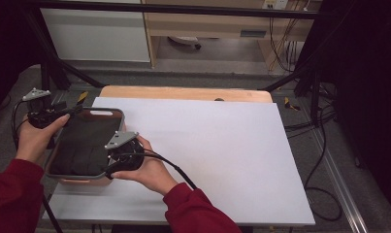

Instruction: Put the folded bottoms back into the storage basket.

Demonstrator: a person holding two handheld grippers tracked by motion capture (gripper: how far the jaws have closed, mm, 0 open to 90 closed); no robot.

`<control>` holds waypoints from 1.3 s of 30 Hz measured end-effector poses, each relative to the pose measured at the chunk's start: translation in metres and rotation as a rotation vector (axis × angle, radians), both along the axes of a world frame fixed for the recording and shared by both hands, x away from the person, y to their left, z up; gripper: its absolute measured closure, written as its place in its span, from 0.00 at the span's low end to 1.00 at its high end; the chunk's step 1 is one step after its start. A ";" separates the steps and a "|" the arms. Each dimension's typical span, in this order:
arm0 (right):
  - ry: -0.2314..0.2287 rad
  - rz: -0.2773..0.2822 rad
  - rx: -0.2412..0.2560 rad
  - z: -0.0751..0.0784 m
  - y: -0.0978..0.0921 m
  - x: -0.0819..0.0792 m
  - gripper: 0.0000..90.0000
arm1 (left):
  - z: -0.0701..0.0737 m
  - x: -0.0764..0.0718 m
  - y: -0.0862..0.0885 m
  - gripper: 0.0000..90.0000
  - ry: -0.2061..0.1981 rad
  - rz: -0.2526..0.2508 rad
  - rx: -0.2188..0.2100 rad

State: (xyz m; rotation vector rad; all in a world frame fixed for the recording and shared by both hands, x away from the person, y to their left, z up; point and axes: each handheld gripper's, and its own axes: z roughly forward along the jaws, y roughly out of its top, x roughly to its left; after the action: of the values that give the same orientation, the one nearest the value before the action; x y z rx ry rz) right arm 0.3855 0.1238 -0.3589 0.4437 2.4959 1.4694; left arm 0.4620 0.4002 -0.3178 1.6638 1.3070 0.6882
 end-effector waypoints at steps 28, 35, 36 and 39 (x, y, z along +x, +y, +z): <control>0.011 -0.237 0.117 0.005 -0.154 0.010 0.06 | -0.022 -0.088 -0.108 0.12 -0.084 -0.111 -0.032; 0.015 -0.283 0.136 0.015 -0.186 0.013 0.07 | -0.032 -0.099 -0.123 0.11 -0.093 -0.162 -0.033; 0.009 -0.292 0.135 0.018 -0.191 0.013 0.07 | -0.033 -0.101 -0.125 0.10 -0.093 -0.162 -0.035; -0.003 -0.316 0.136 0.023 -0.202 0.013 0.06 | -0.039 -0.104 -0.127 0.10 -0.088 -0.165 -0.036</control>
State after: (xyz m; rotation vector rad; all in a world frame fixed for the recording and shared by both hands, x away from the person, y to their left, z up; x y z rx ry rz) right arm 0.3983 -0.0780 -0.3356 0.8172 2.2035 1.5092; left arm 0.3578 0.2731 -0.3564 1.6717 1.1003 0.6282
